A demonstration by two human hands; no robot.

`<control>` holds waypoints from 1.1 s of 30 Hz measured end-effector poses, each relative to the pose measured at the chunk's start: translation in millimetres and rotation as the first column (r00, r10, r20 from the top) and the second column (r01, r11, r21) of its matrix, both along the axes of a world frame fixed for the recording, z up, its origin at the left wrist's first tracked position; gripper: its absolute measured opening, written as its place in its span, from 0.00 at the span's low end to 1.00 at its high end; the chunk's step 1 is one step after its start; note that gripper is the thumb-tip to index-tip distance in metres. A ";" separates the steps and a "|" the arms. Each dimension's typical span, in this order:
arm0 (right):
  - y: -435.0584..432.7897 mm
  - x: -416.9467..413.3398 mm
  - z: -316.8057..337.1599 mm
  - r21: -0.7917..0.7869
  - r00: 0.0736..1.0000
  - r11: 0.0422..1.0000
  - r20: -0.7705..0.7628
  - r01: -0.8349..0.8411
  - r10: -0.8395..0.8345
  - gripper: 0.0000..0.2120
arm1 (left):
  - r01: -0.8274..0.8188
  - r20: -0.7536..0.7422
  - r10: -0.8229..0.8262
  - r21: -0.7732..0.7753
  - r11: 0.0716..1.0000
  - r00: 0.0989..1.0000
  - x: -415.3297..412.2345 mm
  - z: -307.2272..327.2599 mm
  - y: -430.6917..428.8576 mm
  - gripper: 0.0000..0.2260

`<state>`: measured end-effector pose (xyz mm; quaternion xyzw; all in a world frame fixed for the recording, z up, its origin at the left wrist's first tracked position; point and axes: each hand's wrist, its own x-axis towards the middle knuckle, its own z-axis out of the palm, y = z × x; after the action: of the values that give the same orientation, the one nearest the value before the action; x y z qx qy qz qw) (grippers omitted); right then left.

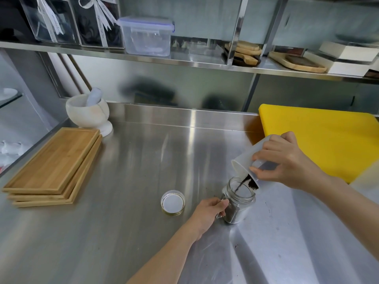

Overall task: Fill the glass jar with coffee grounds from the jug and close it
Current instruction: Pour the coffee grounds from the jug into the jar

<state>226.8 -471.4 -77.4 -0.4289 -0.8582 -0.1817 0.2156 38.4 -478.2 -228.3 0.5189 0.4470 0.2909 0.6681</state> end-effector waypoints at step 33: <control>6.5 0.5 -3.9 0.027 0.998 0.998 0.034 -0.059 0.058 0.15 | 0.011 0.001 -0.011 0.002 1.000 1.000 -0.9 -2.5 1.5 0.16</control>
<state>227.3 -464.9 -81.3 -0.3974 -0.8713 -0.1944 0.2123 37.5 -476.7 -230.8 0.5218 0.4435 0.2878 0.6695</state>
